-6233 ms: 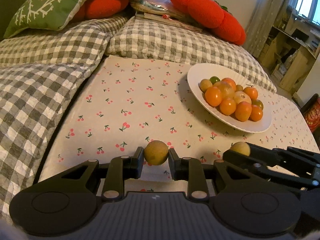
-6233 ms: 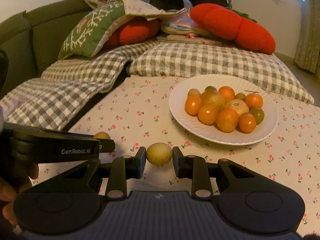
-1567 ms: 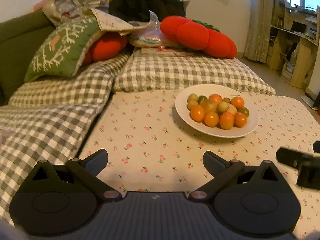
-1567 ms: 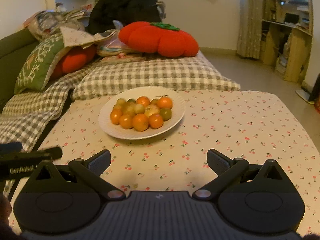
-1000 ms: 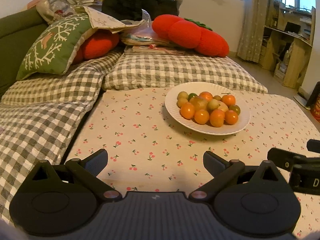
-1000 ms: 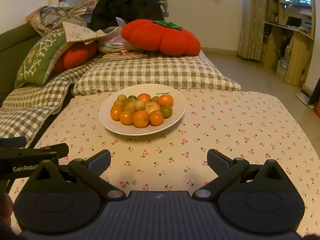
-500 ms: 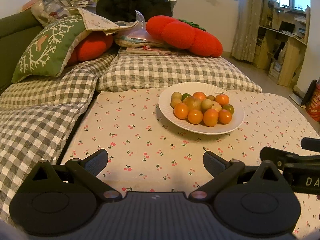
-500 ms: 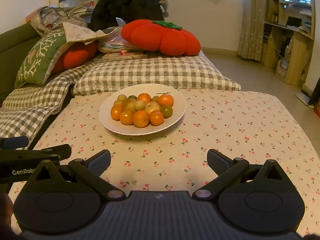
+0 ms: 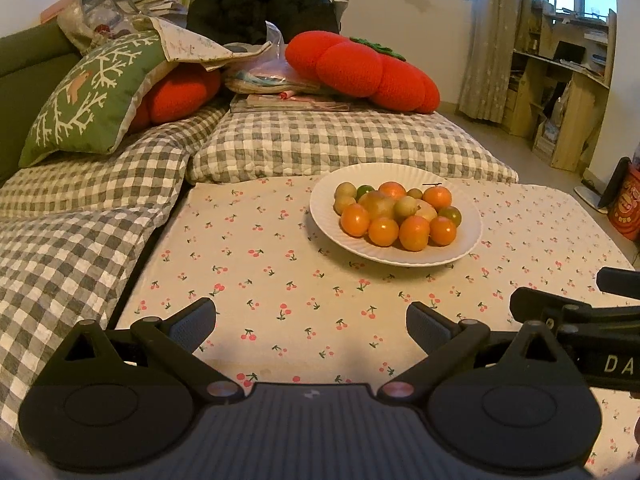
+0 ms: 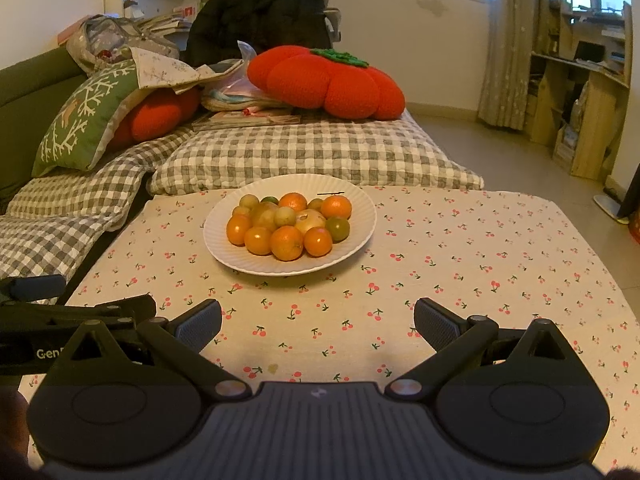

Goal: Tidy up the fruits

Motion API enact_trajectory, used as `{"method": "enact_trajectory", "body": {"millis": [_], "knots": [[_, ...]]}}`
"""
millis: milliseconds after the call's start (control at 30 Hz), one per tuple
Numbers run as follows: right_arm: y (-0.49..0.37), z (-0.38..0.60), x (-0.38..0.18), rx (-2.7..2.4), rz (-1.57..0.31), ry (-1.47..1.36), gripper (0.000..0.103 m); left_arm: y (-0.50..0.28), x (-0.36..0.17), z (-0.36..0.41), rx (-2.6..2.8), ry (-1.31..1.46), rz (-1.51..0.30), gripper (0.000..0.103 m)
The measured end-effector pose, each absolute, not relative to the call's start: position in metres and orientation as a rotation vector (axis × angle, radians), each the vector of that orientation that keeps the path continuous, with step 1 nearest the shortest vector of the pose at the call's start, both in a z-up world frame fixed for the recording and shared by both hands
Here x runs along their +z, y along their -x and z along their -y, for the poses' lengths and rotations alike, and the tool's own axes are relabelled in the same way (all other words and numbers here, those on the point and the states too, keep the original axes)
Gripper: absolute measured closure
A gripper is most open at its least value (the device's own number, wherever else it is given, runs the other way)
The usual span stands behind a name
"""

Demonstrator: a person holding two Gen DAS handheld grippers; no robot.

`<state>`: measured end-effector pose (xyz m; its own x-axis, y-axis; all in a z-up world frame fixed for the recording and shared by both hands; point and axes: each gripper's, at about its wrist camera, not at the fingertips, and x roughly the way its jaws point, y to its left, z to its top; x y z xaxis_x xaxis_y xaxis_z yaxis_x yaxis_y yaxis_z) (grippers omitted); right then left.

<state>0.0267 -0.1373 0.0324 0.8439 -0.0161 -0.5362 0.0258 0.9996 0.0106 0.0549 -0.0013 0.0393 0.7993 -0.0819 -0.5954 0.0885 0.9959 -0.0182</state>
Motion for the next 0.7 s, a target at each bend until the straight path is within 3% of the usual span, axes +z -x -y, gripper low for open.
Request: {"method": "enact_trajectory", "body": {"millis": [700], "knots": [[-0.0265, 0.1344, 0.0324, -0.02, -0.566, -0.023, 0.0, -0.0558, 0.038, 0.0016, -0.083, -0.019, -0.649, 0.006]]}}
